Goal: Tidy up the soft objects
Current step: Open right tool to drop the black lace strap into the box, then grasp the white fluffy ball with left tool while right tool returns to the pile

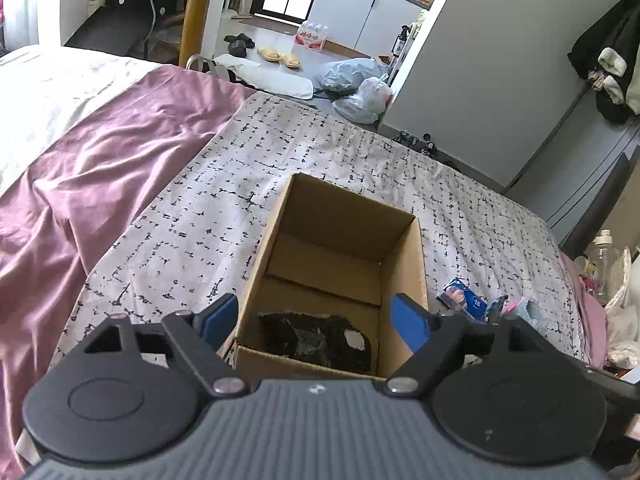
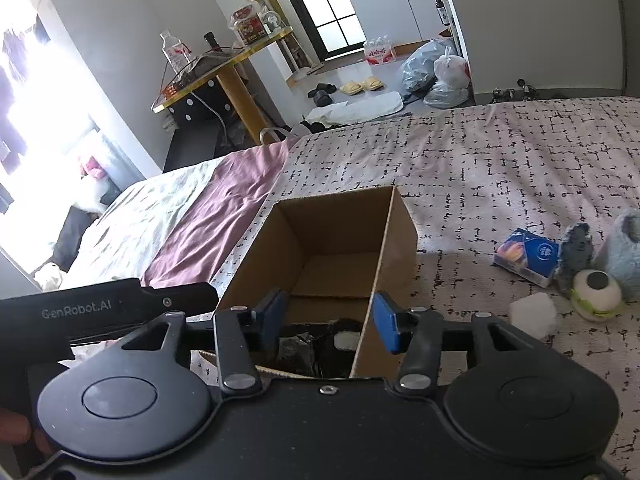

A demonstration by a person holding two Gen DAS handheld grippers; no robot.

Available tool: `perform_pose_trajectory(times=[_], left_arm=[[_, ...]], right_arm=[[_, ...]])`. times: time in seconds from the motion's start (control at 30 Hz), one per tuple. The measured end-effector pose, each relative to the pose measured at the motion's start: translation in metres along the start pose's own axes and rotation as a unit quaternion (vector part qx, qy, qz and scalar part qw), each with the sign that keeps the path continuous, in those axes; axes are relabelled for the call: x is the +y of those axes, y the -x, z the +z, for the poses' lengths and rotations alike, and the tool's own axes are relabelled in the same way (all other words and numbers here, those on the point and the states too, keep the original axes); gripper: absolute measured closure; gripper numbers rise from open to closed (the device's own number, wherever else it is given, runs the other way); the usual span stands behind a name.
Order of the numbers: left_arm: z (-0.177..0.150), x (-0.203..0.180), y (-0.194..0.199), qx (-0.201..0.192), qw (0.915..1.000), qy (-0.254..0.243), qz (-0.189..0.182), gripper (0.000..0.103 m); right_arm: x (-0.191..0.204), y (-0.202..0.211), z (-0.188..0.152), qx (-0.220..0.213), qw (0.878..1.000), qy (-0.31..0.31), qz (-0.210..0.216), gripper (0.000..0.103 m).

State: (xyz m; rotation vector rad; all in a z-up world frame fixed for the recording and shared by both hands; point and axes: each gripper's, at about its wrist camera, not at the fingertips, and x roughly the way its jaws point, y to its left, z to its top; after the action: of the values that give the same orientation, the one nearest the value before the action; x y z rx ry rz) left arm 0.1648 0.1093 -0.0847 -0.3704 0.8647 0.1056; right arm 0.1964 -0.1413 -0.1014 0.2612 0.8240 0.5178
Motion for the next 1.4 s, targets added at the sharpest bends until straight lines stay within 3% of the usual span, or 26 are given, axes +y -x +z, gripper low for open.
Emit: perform_pose_trajectory(times=[0.23,0.53,0.8,1.13,1.4], left_arm=[[-0.005,-0.011,0.007,0.005,1.0000,-0.005,0.007,0.018],[-0.008,-0.029,0.018,-0.010,0.9995,-0.020,0.022,0.000],[-0.011,-0.055,0.024,-0.014,0.9993,-0.033,0.012,0.000],[-0.018,-0.090,0.023,-0.018,0.9986,-0.048,-0.015,0.000],[-0.027,-0.118,0.011,-0.005,0.9977,-0.062,-0.027,0.000]], right_arm=[[-0.013,0.022,0.000,-0.004,1.000,0.008,-0.008,0.045],[-0.042,0.052,0.002,-0.013,1.000,0.010,-0.025,0.040],[-0.067,0.076,0.007,-0.021,1.000,0.006,-0.019,0.027],[-0.104,0.101,0.015,-0.033,0.998,0.003,-0.045,0.026],[-0.128,0.105,0.012,-0.018,0.998,0.001,-0.056,0.026]])
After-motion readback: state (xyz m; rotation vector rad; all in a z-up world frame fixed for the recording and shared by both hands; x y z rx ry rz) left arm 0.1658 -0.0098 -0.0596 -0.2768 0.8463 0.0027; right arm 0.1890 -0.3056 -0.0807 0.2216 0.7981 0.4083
